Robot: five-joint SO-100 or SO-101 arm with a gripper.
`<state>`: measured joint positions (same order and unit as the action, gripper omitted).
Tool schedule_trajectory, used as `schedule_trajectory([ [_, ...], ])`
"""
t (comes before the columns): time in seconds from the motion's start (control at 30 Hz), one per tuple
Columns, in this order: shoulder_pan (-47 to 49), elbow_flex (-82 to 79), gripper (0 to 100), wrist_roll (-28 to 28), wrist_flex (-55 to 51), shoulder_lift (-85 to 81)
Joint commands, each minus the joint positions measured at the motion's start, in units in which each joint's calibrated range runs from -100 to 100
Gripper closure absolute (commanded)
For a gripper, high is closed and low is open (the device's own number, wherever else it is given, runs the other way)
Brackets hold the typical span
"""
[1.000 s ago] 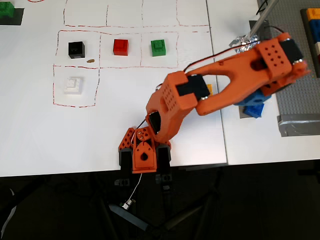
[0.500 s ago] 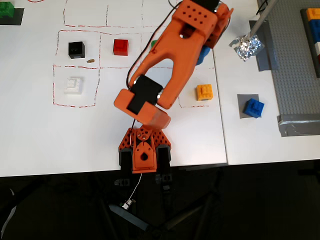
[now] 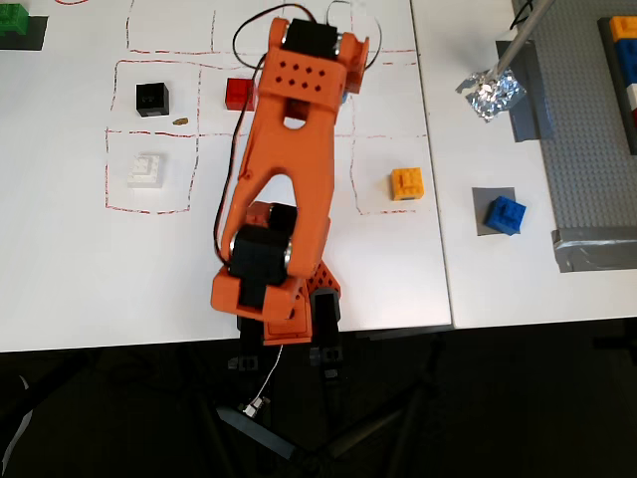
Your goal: Grab the block and put it in the grey marker
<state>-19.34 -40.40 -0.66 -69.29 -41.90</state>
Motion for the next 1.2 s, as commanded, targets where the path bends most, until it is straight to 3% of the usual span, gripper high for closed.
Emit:
schedule_trajectory([
  [0.0,4.74,-7.20,100,0.78,7.99,-13.38],
  [0.3,13.92,-28.60,100,0.98,18.93,-31.04],
  [0.63,18.15,-48.81,100,1.71,20.80,-47.42],
  [1.17,19.47,-59.33,100,1.90,18.60,-57.67],
])
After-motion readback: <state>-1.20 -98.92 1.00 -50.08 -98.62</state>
